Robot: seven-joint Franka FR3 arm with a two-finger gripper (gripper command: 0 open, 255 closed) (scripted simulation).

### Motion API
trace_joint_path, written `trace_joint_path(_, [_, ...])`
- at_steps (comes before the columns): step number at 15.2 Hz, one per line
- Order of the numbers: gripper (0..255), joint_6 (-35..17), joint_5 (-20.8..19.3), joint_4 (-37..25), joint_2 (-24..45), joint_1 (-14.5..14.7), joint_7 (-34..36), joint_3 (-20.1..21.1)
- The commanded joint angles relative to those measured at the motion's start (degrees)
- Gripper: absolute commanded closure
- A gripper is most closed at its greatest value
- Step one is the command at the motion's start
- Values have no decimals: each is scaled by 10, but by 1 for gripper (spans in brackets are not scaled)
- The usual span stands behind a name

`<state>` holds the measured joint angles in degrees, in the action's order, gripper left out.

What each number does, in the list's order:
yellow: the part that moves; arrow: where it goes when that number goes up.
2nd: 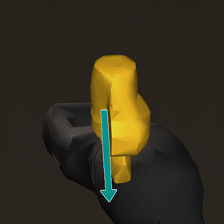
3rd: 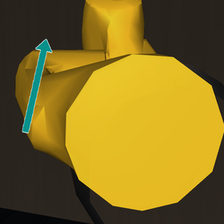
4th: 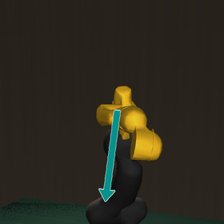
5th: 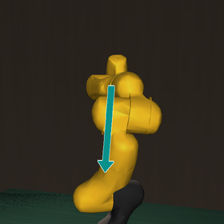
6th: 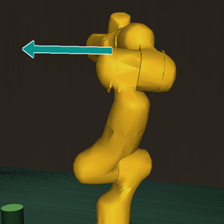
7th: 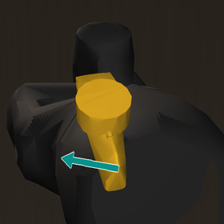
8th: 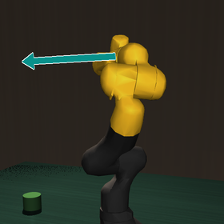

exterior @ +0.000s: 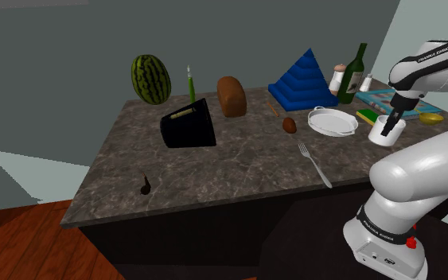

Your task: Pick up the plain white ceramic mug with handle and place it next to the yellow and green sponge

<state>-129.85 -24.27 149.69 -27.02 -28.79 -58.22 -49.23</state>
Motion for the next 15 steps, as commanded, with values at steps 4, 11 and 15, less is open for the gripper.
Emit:
trace_joint_path(4, [0,25,-1,-9,-16,-6,3,12])
trace_joint_path(11, [0,91,2,-39,-52,-17,7,43])
trace_joint_path(15, [0,91,2,-39,-52,-17,7,43])
